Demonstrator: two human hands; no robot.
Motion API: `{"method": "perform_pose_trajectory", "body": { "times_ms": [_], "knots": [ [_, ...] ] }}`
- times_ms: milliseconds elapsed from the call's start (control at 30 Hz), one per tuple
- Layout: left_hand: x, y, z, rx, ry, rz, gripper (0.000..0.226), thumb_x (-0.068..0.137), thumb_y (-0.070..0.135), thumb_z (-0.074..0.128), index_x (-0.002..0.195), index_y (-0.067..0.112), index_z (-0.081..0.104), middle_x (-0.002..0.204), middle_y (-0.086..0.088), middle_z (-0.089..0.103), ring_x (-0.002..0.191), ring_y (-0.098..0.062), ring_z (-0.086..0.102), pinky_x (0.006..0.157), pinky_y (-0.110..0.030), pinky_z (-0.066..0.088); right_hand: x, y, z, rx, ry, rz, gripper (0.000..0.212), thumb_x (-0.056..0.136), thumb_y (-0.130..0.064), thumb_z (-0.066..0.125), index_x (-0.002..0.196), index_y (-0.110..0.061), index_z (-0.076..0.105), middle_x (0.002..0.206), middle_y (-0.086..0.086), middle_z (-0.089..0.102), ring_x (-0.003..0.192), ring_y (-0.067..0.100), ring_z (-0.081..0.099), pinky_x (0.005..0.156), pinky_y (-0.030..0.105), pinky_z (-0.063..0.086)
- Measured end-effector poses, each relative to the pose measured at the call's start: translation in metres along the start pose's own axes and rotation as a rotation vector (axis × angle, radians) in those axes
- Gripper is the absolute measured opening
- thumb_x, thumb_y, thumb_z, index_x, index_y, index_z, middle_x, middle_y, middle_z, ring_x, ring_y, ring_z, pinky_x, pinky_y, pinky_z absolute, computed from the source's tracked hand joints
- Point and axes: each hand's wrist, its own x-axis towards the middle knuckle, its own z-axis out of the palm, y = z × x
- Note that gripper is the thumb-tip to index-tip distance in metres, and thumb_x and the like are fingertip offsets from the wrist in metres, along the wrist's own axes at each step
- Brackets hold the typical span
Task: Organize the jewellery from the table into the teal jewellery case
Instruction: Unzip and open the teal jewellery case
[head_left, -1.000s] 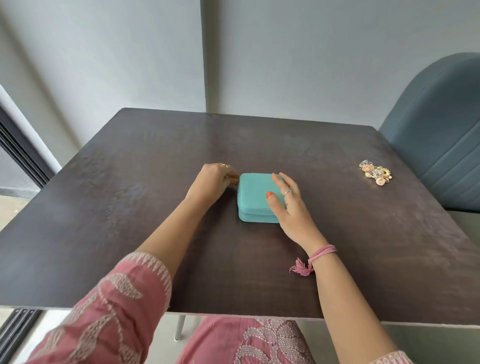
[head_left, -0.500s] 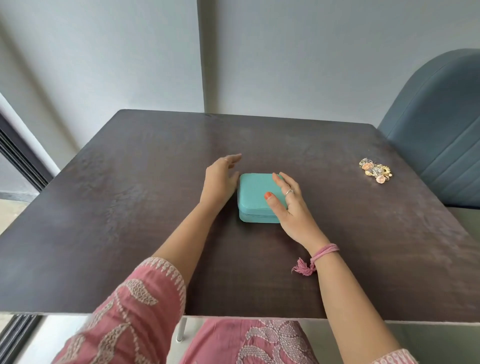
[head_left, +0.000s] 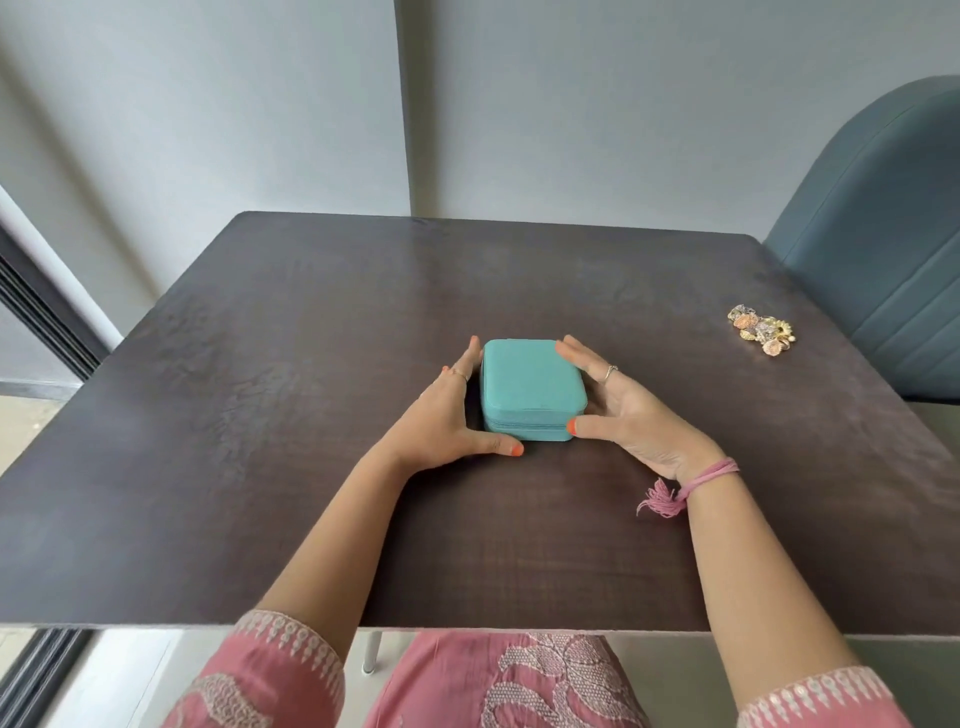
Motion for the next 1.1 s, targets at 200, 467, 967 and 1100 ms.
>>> {"method": "perform_pose_trajectory", "body": {
  "times_ms": [200,467,967,1100],
  "knots": [
    [0.001,-0.003,-0.001,-0.002,0.036,-0.025,0.131,0.06,0.042,0.087,0.152,0.015,-0.002,0.156,0.006,0.025,0.144,-0.007,0.021,0.12,-0.033,0.017,0.0,0.0,-0.013,0.021,-0.035,-0.018,0.077,0.075,0.015,0.067,0.141,-0.017,0.043,0.154,-0.012,0.026,0.138,0.0,0.031,0.108,0.025,0.038],
    [-0.003,-0.003,-0.002,-0.047,-0.003,-0.021,0.138,0.054,0.042,0.089,0.152,0.021,-0.006,0.146,0.01,0.029,0.134,0.002,0.025,0.105,-0.008,0.017,0.003,-0.014,-0.018,0.043,-0.02,-0.014,0.065,0.073,0.002,0.072,0.132,-0.015,0.052,0.141,-0.004,0.051,0.129,0.011,0.048,0.097,0.025,0.047],
    [-0.001,-0.008,-0.003,-0.082,-0.015,0.064,0.145,0.048,0.047,0.091,0.15,0.032,-0.01,0.142,0.004,0.037,0.135,-0.007,0.035,0.115,-0.04,0.028,0.042,-0.034,-0.019,-0.03,0.172,0.086,0.075,0.052,-0.086,0.057,0.098,-0.027,0.067,0.097,-0.002,0.075,0.094,0.017,0.071,0.081,0.035,0.057],
    [-0.002,-0.009,-0.004,-0.072,-0.022,0.071,0.146,0.051,0.044,0.091,0.148,0.035,-0.017,0.137,0.012,0.039,0.134,-0.001,0.034,0.116,-0.031,0.025,0.056,-0.025,-0.009,-0.033,0.354,0.104,0.071,0.072,-0.075,0.04,0.099,-0.014,0.065,0.096,0.016,0.072,0.087,0.025,0.071,0.077,0.041,0.058]
  ]
}}
